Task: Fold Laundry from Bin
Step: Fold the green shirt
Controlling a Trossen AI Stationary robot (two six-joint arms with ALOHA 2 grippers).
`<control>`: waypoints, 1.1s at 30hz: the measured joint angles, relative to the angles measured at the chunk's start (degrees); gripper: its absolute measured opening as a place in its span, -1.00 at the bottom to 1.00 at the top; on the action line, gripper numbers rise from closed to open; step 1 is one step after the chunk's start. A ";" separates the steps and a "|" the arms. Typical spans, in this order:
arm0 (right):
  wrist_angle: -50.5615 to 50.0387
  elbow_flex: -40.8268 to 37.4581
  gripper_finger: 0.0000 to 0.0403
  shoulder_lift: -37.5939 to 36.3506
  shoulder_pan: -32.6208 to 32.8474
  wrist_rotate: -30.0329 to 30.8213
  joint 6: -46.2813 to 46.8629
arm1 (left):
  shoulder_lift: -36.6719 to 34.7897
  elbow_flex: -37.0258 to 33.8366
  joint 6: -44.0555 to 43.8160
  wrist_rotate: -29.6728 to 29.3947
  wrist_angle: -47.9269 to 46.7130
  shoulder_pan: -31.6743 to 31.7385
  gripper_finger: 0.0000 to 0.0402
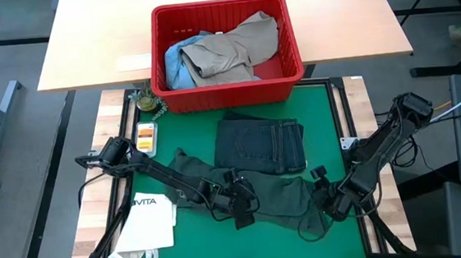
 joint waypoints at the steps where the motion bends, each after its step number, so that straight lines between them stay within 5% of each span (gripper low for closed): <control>1: -0.13 0.00 -0.32 0.32 0.00 0.92 -0.16 | 0.02 0.00 -0.11 0.05 0.00 -0.16 -0.54; 9: -1.40 0.00 -0.37 3.93 -0.02 -0.44 -1.09 | 0.95 0.00 -2.87 2.93 -2.99 -1.07 -0.54; 17: -0.69 0.02 -0.95 6.83 -0.02 -4.94 -1.11 | 5.07 0.02 -6.05 7.35 -6.82 -1.10 -0.54; 33: -13.69 11.15 -0.91 4.32 2.57 -15.37 -2.47 | 8.86 0.11 -6.27 11.89 -7.78 -0.83 -0.54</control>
